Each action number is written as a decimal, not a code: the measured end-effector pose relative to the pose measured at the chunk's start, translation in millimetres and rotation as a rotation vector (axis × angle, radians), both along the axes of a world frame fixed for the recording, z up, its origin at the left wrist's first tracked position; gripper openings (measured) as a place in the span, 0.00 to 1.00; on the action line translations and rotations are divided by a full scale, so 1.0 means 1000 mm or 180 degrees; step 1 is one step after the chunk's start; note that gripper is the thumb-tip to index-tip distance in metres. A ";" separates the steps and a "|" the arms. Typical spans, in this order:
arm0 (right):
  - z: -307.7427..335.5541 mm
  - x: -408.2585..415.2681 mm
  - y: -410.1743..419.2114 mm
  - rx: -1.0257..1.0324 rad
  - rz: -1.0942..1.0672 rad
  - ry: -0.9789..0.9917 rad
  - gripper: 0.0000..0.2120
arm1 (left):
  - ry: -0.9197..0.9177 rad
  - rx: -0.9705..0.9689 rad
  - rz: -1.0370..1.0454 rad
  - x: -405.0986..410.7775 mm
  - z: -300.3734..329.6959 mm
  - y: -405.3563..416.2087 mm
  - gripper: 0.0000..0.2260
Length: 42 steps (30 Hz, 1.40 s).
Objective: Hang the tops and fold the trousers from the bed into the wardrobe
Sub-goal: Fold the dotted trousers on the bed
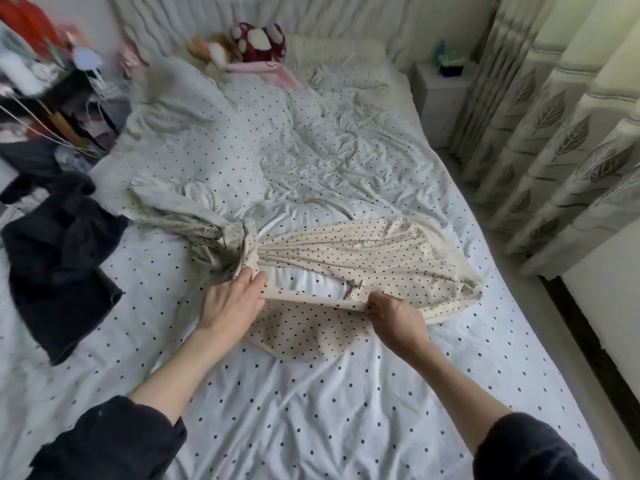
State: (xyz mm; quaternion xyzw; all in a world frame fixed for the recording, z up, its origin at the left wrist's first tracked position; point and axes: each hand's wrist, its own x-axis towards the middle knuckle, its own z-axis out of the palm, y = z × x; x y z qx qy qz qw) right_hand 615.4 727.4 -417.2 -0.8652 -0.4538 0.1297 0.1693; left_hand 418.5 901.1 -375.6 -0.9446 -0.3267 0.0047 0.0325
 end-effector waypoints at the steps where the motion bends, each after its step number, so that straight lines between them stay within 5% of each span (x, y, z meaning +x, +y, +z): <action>1: 0.003 0.001 -0.003 -0.0046 -0.0068 -0.0047 0.07 | -0.0012 0.0067 -0.0028 -0.008 0.004 0.002 0.17; 12: -0.009 -0.061 0.001 -0.0855 0.0136 0.0383 0.06 | -0.0218 -0.0069 -0.0587 -0.096 0.027 0.022 0.21; 18: 0.013 -0.146 0.065 -0.0513 0.0748 0.1077 0.18 | -0.0366 -0.1124 -0.0740 -0.127 0.025 0.034 0.14; 21: 0.021 -0.175 0.088 -0.0221 0.0962 0.1110 0.09 | -0.0266 -0.1279 -0.0640 -0.142 0.026 0.039 0.15; 28: 0.028 -0.194 0.095 0.0018 0.1073 0.0740 0.10 | 0.0758 -0.0916 -0.0211 -0.193 0.014 0.050 0.12; 36: 0.032 -0.197 0.091 0.0021 0.0705 0.0361 0.08 | 0.0438 -0.0534 0.0053 -0.215 0.015 0.077 0.12; 42: 0.054 -0.201 0.103 0.0303 0.0489 0.0110 0.06 | -0.0642 0.0042 -0.0120 -0.236 0.041 0.096 0.17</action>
